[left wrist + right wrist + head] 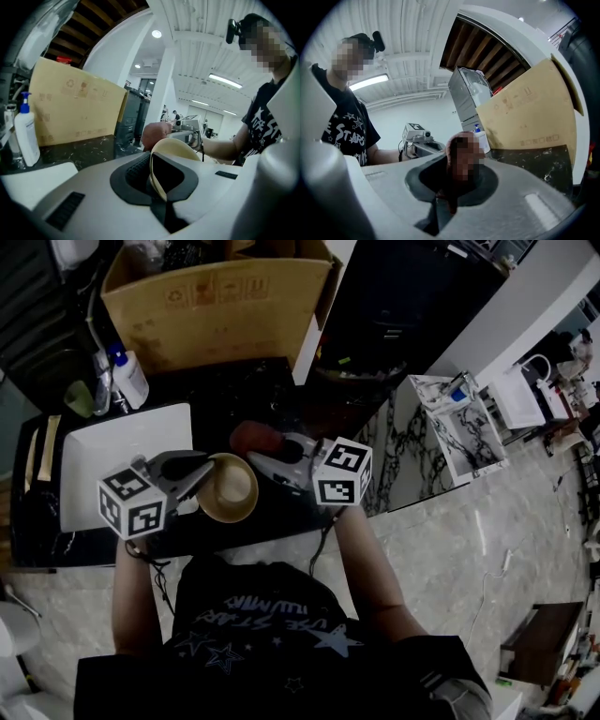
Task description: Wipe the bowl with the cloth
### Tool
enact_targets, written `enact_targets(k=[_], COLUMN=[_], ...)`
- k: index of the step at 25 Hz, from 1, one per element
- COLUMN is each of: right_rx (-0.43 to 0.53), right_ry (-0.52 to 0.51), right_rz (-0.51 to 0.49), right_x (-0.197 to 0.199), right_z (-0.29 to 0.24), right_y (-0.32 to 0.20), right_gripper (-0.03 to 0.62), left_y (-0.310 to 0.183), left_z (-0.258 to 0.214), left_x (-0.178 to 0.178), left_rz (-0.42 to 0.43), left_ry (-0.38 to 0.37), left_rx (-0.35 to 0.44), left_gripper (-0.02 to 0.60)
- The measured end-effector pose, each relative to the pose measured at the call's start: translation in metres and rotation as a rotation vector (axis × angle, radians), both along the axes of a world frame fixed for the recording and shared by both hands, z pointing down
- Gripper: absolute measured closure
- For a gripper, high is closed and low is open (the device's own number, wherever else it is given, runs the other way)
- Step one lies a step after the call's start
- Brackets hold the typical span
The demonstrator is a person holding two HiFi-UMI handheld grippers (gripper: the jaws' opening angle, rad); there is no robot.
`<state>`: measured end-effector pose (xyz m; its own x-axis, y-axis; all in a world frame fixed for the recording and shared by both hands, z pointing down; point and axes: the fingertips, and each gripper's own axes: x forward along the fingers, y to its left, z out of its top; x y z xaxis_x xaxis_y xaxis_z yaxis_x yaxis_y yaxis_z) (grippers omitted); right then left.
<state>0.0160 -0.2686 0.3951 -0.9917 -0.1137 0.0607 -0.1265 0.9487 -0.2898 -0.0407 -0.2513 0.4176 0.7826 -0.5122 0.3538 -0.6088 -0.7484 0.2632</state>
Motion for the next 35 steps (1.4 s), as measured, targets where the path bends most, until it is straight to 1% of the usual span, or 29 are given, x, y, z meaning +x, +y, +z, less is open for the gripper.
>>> enact_targets(k=[1,3,6,8,9,11,13,14,16,17,19,24,30,32,35], right_rx=[-0.005,-0.027,-0.046,-0.062,-0.074,-0.088,-0.088,-0.088,-0.089,-0.091,-0.103,-0.133,-0.151,-0.156,-0.159], right_ry=[-0.012,-0.051,-0.098,-0.138,-0.165,-0.213,-0.235,-0.24,-0.235,-0.226,-0.21,-0.186,-0.189,-0.207,-0.241], right_rz=[-0.008,-0.037,-0.141,-0.208,-0.236,-0.285,-0.32,-0.329,-0.343,-0.35,-0.355,-0.361,-0.3,-0.265,-0.176], right_x=[-0.001,-0.003,-0.01,-0.012,-0.011,-0.01,-0.011,-0.012,-0.017,-0.019,-0.024,-0.026,-0.011,-0.001,0.017], right_z=[0.0,-0.004,-0.01,-0.013,-0.015,-0.017,-0.018,-0.017,-0.013,-0.009,-0.002,0.013,0.02,0.018,0.014], right_y=[0.001,0.003,0.015,0.024,0.027,0.034,0.043,0.046,0.052,0.055,0.06,0.068,0.06,0.052,0.033], right_gripper=[0.548,0.548,0.548,0.548,0.548,0.548,0.548,0.548,0.548,0.548,0.548,0.548,0.548,0.548,0.548], left_y=[0.002,0.007,0.022,0.03,0.033,0.036,0.033,0.03,0.018,0.011,-0.003,-0.034,-0.053,-0.059,-0.063], left_z=[-0.002,-0.008,-0.021,-0.031,-0.037,-0.052,-0.066,-0.072,-0.078,-0.079,-0.076,-0.06,-0.027,-0.01,0.013], left_x=[0.003,0.01,0.025,0.033,0.036,0.037,0.034,0.033,0.027,0.023,0.015,-0.009,-0.038,-0.052,-0.067], left_rz=[0.024,0.09,0.217,0.28,0.302,0.331,0.331,0.316,0.253,0.21,0.121,-0.106,-0.264,-0.332,-0.427], left_ry=[-0.004,0.025,0.118,0.176,0.215,0.32,0.418,0.453,0.502,0.517,0.511,0.46,0.403,0.347,0.231], left_rx=[0.009,0.013,0.011,0.012,0.014,0.021,0.028,0.031,0.036,0.037,0.043,0.047,0.0,-0.011,-0.028], left_gripper=[0.56,0.561,0.561,0.561,0.561,0.561,0.561,0.561,0.56,0.561,0.561,0.561,0.561,0.561,0.561])
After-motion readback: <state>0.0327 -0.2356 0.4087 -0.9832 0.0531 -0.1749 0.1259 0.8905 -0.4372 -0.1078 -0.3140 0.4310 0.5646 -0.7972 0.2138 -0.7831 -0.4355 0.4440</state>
